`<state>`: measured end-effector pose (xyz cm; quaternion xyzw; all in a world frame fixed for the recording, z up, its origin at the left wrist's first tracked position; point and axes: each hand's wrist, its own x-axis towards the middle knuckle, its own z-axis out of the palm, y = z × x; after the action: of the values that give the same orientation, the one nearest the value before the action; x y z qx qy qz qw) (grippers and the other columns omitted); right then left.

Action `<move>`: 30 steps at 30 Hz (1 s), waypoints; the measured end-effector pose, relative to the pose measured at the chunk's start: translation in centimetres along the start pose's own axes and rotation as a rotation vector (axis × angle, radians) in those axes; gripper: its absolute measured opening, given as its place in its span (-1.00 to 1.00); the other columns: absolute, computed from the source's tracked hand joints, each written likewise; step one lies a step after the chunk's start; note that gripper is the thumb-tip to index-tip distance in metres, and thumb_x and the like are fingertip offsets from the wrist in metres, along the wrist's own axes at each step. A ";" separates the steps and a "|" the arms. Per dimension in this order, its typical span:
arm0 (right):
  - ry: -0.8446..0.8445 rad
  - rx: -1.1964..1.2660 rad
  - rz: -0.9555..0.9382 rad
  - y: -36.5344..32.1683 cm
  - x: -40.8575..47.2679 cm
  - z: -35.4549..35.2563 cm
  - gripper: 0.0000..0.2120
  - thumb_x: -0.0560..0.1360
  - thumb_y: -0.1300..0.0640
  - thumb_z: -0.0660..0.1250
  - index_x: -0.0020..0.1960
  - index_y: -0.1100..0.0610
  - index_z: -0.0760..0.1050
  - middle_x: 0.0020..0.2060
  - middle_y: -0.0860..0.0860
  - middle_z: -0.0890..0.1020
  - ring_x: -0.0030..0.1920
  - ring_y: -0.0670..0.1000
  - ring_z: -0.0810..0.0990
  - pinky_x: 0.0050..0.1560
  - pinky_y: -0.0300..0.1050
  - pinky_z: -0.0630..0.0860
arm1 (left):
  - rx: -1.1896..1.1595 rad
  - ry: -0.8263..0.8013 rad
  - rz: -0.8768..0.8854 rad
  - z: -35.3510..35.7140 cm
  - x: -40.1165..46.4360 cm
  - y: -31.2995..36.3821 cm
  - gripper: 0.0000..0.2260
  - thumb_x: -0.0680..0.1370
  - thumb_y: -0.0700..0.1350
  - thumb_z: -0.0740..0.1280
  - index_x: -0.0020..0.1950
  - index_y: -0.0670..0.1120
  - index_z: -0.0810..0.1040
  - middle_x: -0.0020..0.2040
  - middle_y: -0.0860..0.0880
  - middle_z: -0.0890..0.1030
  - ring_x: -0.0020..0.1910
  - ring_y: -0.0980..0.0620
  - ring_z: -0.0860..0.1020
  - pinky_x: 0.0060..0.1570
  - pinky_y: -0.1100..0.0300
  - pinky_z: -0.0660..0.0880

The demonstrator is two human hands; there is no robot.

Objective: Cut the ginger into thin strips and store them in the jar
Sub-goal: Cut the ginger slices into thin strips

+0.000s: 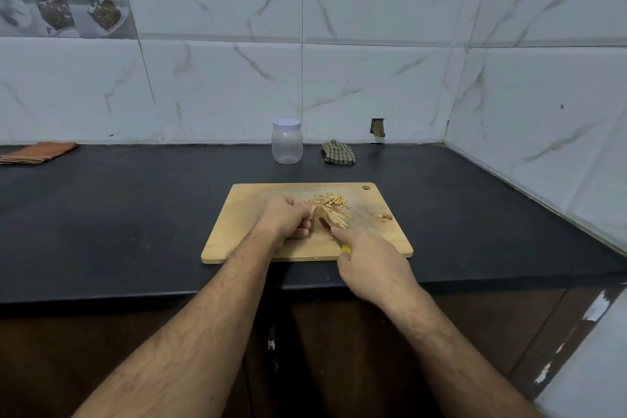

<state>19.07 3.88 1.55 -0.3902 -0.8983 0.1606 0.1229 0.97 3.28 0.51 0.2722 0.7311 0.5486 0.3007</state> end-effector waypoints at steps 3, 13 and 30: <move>-0.046 -0.038 0.025 0.1 0.9 -0.3 -0.44 0.56 0.21 0.11 0.52 -0.12 0.29 0.35 -0.01 0.52 0.30 0.08 0.49 0.15 -0.03 0.49 | 0.091 0.179 0.083 -0.5 0.6 -0.4 -0.85 0.51 -0.22 0.34 -0.26 -0.07 0.59 -0.43 0.00 0.59 -0.49 0.06 0.49 -0.37 0.20 0.48; -0.043 -0.040 -0.015 -0.4 3.5 0.1 -0.59 0.56 0.19 0.08 0.37 0.03 0.42 0.08 0.07 0.60 0.01 0.11 0.50 -0.09 -0.04 0.44 | 0.751 0.241 0.253 0.3 1.0 1.8 -0.97 0.54 -0.07 0.38 -0.06 0.06 0.61 -0.13 0.06 0.66 -0.09 0.00 0.62 -0.11 0.15 0.55; -0.127 0.018 -0.004 -0.8 4.9 -0.7 -0.55 0.55 0.19 0.06 0.39 0.00 0.43 -0.17 -0.02 0.60 -0.50 -0.02 0.60 -0.39 -0.15 0.57 | 0.874 0.125 0.199 1.0 0.8 1.4 -0.96 0.49 -0.03 0.46 -0.16 0.05 0.68 -0.14 0.07 0.65 -0.07 0.07 0.58 -0.18 0.22 0.46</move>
<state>15.47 7.12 2.98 -0.3764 -0.9035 0.1928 0.0692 1.28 4.84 1.54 0.4089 0.8812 0.2302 0.0583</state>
